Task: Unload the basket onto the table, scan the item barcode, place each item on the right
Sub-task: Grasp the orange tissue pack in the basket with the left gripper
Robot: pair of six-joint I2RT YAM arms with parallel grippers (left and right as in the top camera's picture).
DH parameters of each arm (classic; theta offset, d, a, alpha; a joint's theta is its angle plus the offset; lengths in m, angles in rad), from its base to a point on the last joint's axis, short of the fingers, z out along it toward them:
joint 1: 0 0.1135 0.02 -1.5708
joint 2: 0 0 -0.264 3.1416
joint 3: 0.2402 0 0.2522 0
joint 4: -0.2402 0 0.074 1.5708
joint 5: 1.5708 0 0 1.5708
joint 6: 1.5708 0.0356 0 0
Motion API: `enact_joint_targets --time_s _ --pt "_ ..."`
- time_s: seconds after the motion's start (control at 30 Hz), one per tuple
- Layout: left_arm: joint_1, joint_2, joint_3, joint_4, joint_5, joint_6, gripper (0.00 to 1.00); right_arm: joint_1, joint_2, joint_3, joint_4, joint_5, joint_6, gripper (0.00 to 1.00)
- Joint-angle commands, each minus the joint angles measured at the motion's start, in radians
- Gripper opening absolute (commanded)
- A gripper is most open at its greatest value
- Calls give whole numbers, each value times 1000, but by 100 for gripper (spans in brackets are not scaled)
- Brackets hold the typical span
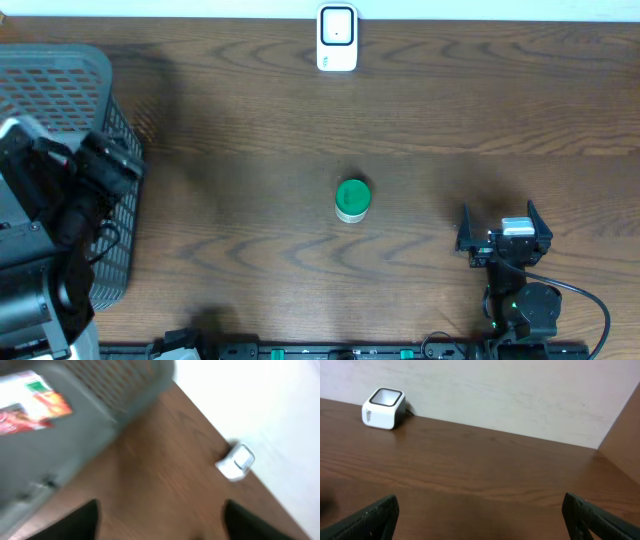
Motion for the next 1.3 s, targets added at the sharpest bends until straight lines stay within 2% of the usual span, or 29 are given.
enact_joint_targets --time_s 0.0,0.03,0.27,0.5,0.7,1.07,1.27 --pt "-6 15 8 32 -150 -25 89 14 -2 -2 -3 0 -11 99" --pt "-6 16 8 65 -154 -25 93 14 -2 -2 -3 0 -10 99" --pt "38 54 8 122 -346 -100 98 14 -2 -2 -3 0 -11 99" --pt "214 185 8 133 -343 -115 99 14 -2 -2 -3 0 -11 99" --pt "332 364 8 139 -307 -130 99 14 -2 -2 -3 0 -11 99" --pt "346 765 8 182 -257 -130 99 14 -2 -2 -3 0 -11 99" --pt "346 892 8 235 -252 -129 100 14 -2 -2 -3 0 -11 99"
